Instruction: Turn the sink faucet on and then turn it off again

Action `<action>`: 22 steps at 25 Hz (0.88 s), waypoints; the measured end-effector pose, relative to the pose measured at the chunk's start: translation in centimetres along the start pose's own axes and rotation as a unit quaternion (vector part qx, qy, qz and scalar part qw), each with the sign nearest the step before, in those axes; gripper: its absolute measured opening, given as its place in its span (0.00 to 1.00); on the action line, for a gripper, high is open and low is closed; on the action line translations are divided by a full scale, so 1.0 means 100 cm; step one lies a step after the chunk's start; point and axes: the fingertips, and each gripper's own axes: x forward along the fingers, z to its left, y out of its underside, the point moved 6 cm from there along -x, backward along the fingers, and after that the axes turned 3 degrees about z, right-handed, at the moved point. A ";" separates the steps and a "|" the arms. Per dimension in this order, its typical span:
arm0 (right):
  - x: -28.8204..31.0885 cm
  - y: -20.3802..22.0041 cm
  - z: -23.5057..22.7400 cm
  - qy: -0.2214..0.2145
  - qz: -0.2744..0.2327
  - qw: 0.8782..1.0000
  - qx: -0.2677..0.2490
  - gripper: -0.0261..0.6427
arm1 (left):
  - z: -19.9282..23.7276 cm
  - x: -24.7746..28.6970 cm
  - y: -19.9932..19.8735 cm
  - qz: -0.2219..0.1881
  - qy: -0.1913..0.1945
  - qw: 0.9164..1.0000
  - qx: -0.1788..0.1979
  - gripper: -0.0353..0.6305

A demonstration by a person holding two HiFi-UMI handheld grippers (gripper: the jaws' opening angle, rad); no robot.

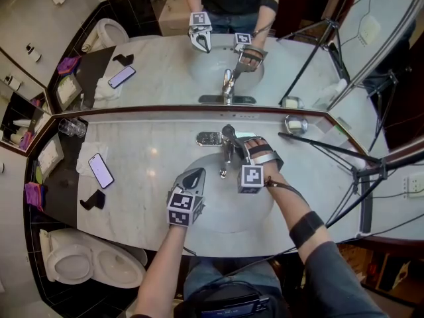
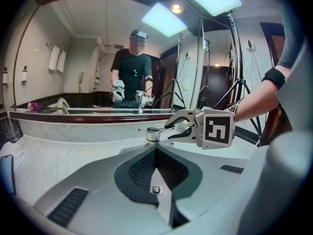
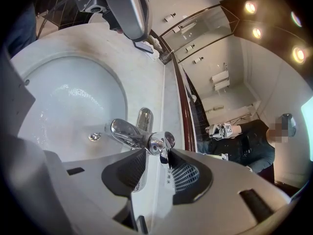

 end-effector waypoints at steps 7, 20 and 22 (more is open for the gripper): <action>0.000 0.001 0.007 0.001 0.004 1.000 0.000 0.27 | -0.001 0.002 -0.003 -0.006 0.000 1.000 0.000 0.05; -0.001 0.001 0.023 -0.007 0.004 1.000 0.022 0.27 | -0.005 0.002 -0.003 -0.009 0.000 1.000 0.000 0.05; -0.001 0.002 0.023 -0.013 0.009 1.000 0.020 0.27 | -0.005 -0.001 -0.005 -0.009 0.001 1.000 0.001 0.05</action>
